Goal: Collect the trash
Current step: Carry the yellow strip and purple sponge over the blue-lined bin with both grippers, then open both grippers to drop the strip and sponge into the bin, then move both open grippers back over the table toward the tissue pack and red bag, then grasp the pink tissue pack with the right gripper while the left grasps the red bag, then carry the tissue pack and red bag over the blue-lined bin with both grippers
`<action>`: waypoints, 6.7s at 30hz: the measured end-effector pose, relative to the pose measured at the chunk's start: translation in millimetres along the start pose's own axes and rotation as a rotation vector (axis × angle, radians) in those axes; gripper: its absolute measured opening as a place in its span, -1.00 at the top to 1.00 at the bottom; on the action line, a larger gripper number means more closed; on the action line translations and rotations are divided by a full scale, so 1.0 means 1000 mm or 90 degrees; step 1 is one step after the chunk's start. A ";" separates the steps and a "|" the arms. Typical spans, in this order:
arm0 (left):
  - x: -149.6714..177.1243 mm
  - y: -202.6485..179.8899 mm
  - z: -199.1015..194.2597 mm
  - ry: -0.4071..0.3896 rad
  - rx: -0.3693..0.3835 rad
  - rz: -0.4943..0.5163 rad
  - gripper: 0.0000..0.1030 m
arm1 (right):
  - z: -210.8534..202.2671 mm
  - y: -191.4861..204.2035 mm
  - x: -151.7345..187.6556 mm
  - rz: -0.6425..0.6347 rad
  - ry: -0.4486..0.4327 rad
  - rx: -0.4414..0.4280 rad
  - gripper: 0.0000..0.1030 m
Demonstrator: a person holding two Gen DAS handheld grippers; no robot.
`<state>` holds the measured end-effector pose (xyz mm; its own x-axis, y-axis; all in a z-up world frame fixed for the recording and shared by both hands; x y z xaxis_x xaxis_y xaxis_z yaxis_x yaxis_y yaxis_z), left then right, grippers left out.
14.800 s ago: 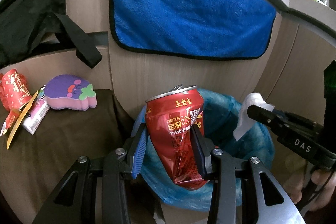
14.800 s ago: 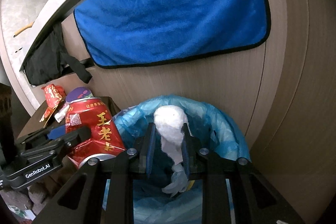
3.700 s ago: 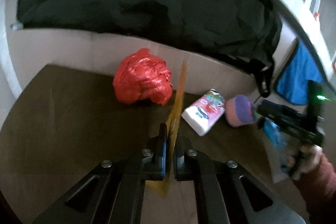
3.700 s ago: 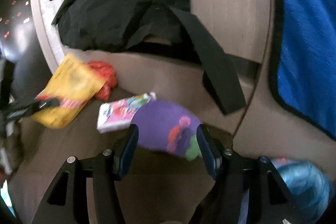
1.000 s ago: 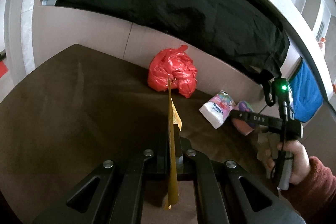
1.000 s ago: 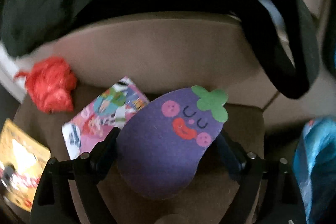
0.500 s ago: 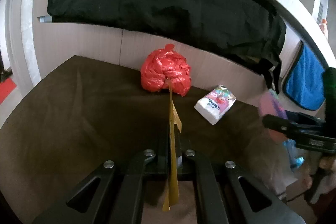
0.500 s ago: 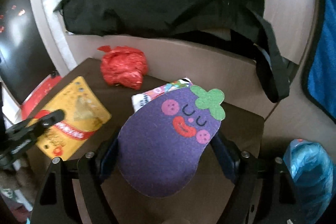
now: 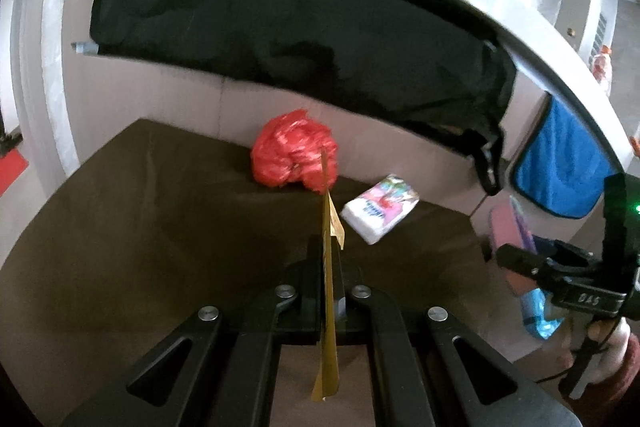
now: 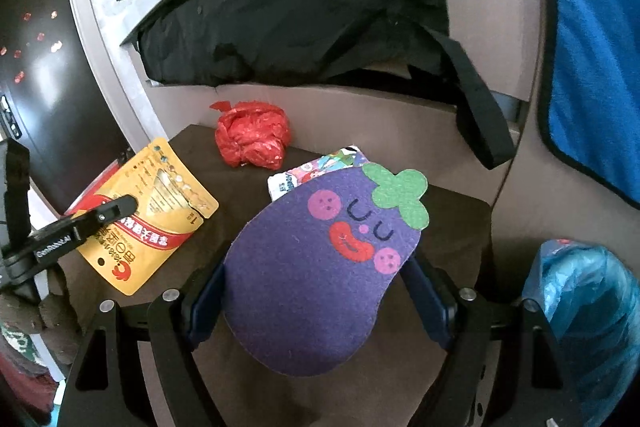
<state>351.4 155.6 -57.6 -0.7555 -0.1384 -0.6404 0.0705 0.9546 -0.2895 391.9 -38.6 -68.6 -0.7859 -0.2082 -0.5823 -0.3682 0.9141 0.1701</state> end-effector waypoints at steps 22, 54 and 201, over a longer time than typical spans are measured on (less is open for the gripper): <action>0.032 -0.293 0.028 -0.010 0.171 0.183 0.99 | -0.167 -0.188 0.067 0.116 -0.129 0.150 -0.52; 0.081 -0.362 0.124 0.095 0.188 0.198 0.99 | -0.121 -0.266 0.130 0.183 -0.071 0.147 -0.53; -0.092 0.061 0.129 0.049 0.029 -0.140 -0.19 | 0.069 0.003 0.007 -0.062 0.053 0.013 0.03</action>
<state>509.6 192.7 -108.5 -0.8028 -0.3197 -0.5033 -0.0733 0.8906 -0.4489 419.4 -13.8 -126.8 -0.7852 -0.3240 -0.5276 -0.4353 0.8949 0.0983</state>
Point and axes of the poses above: each gripper's, at about its wrist camera, not at the fingertips, and z roughly the way its jaws point, y to its left, x to its underside, the point moved 10 cm from there along z, roughly the way its jaws point, and after that the axes turned 11 degrees about y, right-handed, at the moved point
